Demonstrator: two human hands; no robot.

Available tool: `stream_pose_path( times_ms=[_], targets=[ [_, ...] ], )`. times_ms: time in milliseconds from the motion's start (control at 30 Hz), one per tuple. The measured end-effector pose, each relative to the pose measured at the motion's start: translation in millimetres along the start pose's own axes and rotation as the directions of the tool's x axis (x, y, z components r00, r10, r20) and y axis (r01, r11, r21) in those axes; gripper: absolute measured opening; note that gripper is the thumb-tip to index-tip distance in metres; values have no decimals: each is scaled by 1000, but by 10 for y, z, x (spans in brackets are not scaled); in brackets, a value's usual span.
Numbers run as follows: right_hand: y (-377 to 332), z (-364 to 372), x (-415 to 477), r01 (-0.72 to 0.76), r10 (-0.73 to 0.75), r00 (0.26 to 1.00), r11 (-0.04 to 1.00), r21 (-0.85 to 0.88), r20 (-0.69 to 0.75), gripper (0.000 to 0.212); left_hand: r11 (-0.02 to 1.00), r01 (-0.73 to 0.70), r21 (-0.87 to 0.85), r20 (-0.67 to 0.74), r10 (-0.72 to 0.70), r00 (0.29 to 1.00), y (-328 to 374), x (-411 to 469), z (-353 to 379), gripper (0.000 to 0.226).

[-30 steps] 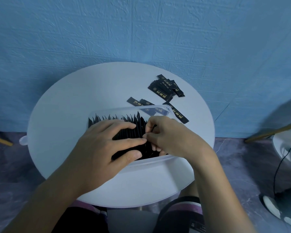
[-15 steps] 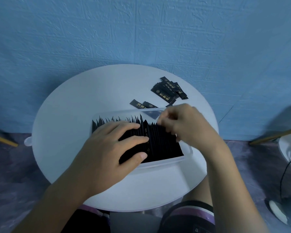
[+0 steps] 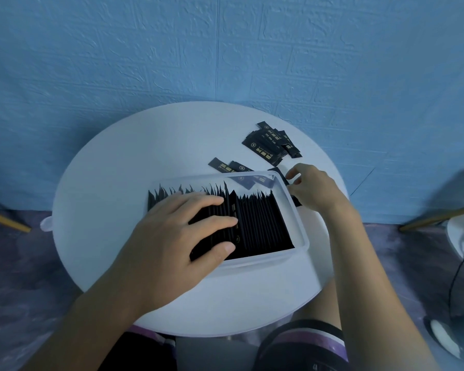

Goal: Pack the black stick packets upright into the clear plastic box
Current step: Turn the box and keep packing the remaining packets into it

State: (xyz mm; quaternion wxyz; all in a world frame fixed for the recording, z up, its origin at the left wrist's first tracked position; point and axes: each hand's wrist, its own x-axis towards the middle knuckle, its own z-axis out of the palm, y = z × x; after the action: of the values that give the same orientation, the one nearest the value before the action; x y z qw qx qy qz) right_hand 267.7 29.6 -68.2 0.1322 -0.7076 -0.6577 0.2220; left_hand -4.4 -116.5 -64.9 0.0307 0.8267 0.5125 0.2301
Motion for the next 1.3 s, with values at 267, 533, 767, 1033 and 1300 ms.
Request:
stream_pose_path(
  times_ms=[267, 533, 767, 1033, 1300],
  targets=[
    [113, -63, 145, -16, 16, 999, 1000, 8, 43, 11, 1000, 3, -5, -6, -3, 1000, -3, 1, -1, 40],
    [-181, -63, 377, 224, -236, 970, 961, 165, 61, 13, 1000, 9, -8, -12, -9, 1000, 7, 0, 6, 39],
    [-263, 97, 433, 265, -286, 943, 955, 134, 168, 45, 1000, 17, -19, -8, -17, 1000, 13, 2, 7, 39],
    [-209, 66, 399, 218, -247, 947, 963, 156, 204, 15, 1000, 15, -12, -23, -15, 1000, 26, 3, 1, 39],
    [-322, -391, -132, 249, -201, 968, 851, 463, -152, 22, 1000, 11, -13, -21, -11, 1000, 31, 7, 11, 39]
  ],
)
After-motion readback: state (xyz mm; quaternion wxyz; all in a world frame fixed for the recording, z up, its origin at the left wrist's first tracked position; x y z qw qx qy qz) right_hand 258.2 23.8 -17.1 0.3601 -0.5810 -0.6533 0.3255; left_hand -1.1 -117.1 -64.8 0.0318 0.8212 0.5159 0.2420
